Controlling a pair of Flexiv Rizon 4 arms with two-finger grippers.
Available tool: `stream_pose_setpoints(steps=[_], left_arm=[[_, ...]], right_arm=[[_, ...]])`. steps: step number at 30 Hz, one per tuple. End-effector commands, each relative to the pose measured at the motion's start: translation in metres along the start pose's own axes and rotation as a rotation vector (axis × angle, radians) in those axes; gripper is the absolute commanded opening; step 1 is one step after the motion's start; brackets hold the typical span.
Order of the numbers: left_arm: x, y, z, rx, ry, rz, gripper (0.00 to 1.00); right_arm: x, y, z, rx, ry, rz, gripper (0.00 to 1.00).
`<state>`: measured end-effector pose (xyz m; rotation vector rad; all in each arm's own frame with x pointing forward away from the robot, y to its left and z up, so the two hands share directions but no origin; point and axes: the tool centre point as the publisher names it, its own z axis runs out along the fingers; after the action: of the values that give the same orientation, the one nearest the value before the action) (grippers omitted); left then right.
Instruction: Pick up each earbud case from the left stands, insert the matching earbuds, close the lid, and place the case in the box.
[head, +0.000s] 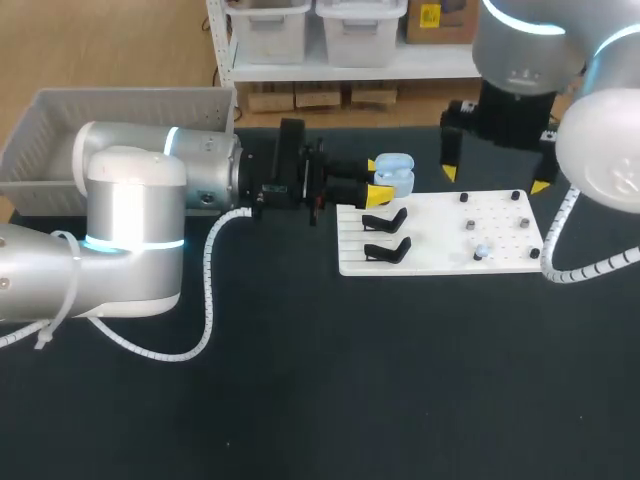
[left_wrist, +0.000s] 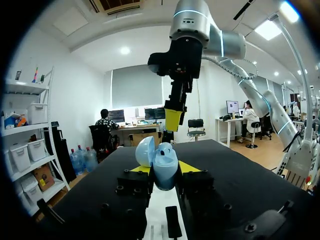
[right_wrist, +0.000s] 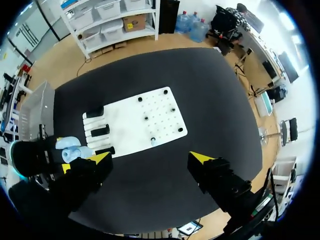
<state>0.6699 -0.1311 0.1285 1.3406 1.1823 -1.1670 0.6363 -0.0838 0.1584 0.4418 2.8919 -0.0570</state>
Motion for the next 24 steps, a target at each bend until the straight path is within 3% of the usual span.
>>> stream_pose_setpoints(steps=[1, 7, 11, 14, 16, 24], left_arm=[[0.0, 0.0, 0.0, -0.001, 0.001, 0.0, 0.0], [0.0, 0.0, 0.0, -0.001, 0.001, 0.0, 0.0], [0.0, 0.0, 0.0, -0.001, 0.001, 0.0, 0.0], [0.0, 0.0, 0.0, -0.001, 0.001, 0.0, 0.0], [0.0, 0.0, 0.0, -0.001, 0.001, 0.0, 0.0], [0.0, 0.0, 0.0, -0.001, 0.001, 0.0, 0.0]], right_arm=[[-0.002, -0.005, 0.015, -0.035, 0.045, -0.039, 1.0], [0.007, -0.011, 0.032, -0.061, 0.092, -0.073, 1.0], [0.015, -0.012, 0.046, -0.027, 0.089, -0.094, 1.0], [0.02, -0.012, 0.059, 0.006, 0.077, -0.101, 0.79], [0.022, -0.013, 0.067, 0.007, 0.087, -0.1, 0.76], [0.026, -0.018, 0.088, 0.016, 0.109, -0.071, 0.5]])
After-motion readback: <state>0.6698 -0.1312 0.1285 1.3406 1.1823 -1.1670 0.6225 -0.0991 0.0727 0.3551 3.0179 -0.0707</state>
